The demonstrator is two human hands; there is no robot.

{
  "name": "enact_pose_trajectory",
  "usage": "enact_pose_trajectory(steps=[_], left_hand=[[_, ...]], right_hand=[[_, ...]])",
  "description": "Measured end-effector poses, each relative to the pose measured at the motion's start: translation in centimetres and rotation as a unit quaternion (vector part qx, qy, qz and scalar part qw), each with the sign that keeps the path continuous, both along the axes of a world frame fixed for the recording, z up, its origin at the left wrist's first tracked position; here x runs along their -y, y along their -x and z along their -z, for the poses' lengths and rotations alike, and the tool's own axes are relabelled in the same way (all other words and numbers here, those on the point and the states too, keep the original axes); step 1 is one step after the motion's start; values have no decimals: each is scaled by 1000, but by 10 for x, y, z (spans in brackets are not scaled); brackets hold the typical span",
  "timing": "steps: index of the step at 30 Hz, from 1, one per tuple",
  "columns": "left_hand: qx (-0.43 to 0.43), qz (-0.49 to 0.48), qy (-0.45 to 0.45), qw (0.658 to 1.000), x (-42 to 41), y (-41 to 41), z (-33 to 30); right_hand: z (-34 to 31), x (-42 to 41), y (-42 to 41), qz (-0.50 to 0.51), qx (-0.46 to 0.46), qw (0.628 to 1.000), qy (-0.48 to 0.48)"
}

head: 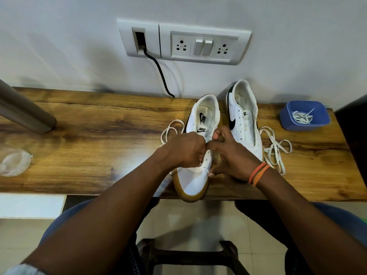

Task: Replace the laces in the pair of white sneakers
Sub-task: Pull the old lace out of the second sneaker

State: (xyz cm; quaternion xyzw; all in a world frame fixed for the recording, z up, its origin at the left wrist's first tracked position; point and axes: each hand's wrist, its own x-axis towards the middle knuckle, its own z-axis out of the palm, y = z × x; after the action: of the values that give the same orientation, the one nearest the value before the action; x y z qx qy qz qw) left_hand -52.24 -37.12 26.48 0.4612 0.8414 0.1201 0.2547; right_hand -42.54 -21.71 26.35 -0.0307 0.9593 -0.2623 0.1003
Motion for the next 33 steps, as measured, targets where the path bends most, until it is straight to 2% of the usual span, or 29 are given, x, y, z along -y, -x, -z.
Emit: enact_pose_trajectory(steps=[4, 7, 16, 26, 30, 33], left_hand=[[-40, -6, 12, 999, -2, -5, -5], [-46, -2, 17, 999, -3, -6, -6], [26, -28, 8, 999, 0, 3, -7], [37, -9, 92, 995, 8, 24, -15], [-5, -81, 133, 988, 35, 53, -14], [24, -127, 93, 987, 45, 61, -15]], right_hand=[[1, 2, -2, 1, 5, 1000, -23], [1, 1, -2, 8, 18, 1000, -2], [17, 6, -1, 24, 16, 1000, 2], [18, 9, 0, 33, -2, 999, 8], [18, 1, 0, 17, 11, 1000, 12], [20, -2, -3, 22, 21, 998, 49]])
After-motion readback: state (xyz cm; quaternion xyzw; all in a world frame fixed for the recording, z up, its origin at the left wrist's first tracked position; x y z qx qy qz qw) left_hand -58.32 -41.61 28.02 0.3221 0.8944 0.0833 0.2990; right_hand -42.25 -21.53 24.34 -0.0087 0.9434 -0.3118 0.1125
